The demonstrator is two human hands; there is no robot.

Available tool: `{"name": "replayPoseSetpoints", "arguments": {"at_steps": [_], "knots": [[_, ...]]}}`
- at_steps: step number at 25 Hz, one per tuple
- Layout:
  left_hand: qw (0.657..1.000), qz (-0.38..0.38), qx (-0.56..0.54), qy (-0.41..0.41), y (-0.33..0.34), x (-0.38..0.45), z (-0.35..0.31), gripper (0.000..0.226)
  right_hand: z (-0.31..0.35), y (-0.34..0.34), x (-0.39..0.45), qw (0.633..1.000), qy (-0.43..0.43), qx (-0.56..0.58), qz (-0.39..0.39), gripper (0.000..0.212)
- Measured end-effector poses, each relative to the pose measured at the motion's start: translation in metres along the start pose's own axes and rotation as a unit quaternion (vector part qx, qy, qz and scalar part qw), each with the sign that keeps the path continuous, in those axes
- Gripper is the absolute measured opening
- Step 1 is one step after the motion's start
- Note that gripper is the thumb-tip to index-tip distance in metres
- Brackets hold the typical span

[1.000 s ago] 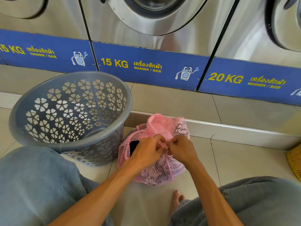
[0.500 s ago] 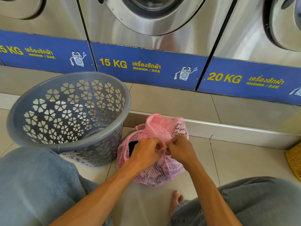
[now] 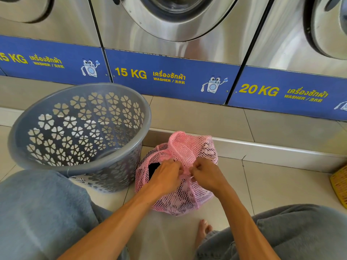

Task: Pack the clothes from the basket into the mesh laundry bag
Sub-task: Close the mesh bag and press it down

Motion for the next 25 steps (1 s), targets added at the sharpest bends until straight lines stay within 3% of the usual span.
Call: {"name": "replayPoseSetpoints", "arguments": {"at_steps": [4, 6, 7, 9, 10, 12, 13, 16, 17, 19, 21, 23, 25], "knots": [[1.0, -0.014, 0.02, -0.019, -0.016, 0.003, 0.017, 0.026, -0.009, -0.017, -0.006, 0.987, 0.003, -0.115, 0.109, 0.012], [0.999, -0.034, 0.023, -0.034, -0.025, 0.003, 0.025, 0.035, -0.02, -0.034, -0.008, 0.972, 0.067, -0.15, 0.166, 0.002], [0.998, -0.044, 0.017, -0.033, -0.031, 0.003, 0.023, 0.04, -0.027, -0.043, -0.009, 0.963, 0.115, -0.162, 0.181, 0.007], [0.997, -0.076, 0.006, -0.015, -0.042, 0.003, 0.016, 0.036, -0.037, -0.057, -0.009, 0.957, 0.186, -0.176, 0.135, 0.013], [0.995, -0.095, 0.004, 0.001, -0.046, 0.004, 0.012, 0.026, -0.038, -0.063, -0.008, 0.959, 0.191, -0.2, 0.068, 0.015], [0.992, -0.122, 0.005, 0.029, -0.049, 0.004, 0.0, 0.011, -0.028, -0.067, -0.009, 0.965, 0.133, -0.214, -0.078, 0.02], [0.991, -0.128, 0.003, 0.042, -0.049, 0.004, -0.006, 0.011, -0.019, -0.062, -0.01, 0.978, 0.074, -0.164, -0.109, 0.022], [0.99, -0.116, -0.012, 0.074, -0.043, 0.004, -0.019, 0.013, 0.014, -0.029, -0.017, 0.996, -0.081, -0.026, -0.037, 0.016], [0.991, -0.111, -0.017, 0.078, -0.041, 0.003, -0.02, 0.014, 0.017, -0.018, -0.017, 0.993, -0.11, -0.032, -0.032, 0.012], [0.992, -0.109, -0.007, 0.068, -0.037, 0.003, -0.016, 0.015, 0.016, -0.006, -0.014, 0.986, -0.148, -0.065, -0.043, 0.027], [0.993, -0.11, 0.015, 0.029, -0.038, 0.005, -0.005, 0.016, 0.012, -0.006, -0.013, 0.986, -0.132, -0.102, 0.032, 0.034], [0.992, -0.123, 0.013, -0.026, -0.047, 0.008, 0.012, 0.017, 0.002, -0.008, -0.017, 0.972, -0.085, -0.153, 0.157, 0.022], [0.987, -0.148, 0.001, -0.059, -0.056, 0.013, 0.026, 0.02, -0.015, -0.009, -0.019, 0.952, -0.017, -0.22, 0.211, 0.021]]}}
Point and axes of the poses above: each hand's wrist, its own x-axis towards the middle knuckle, its own y-axis out of the palm, z = x × y, the point moved 2 cm from there along x, towards the middle knuckle, and after that the axes turned 3 degrees about -z, right-handed, at the moved point
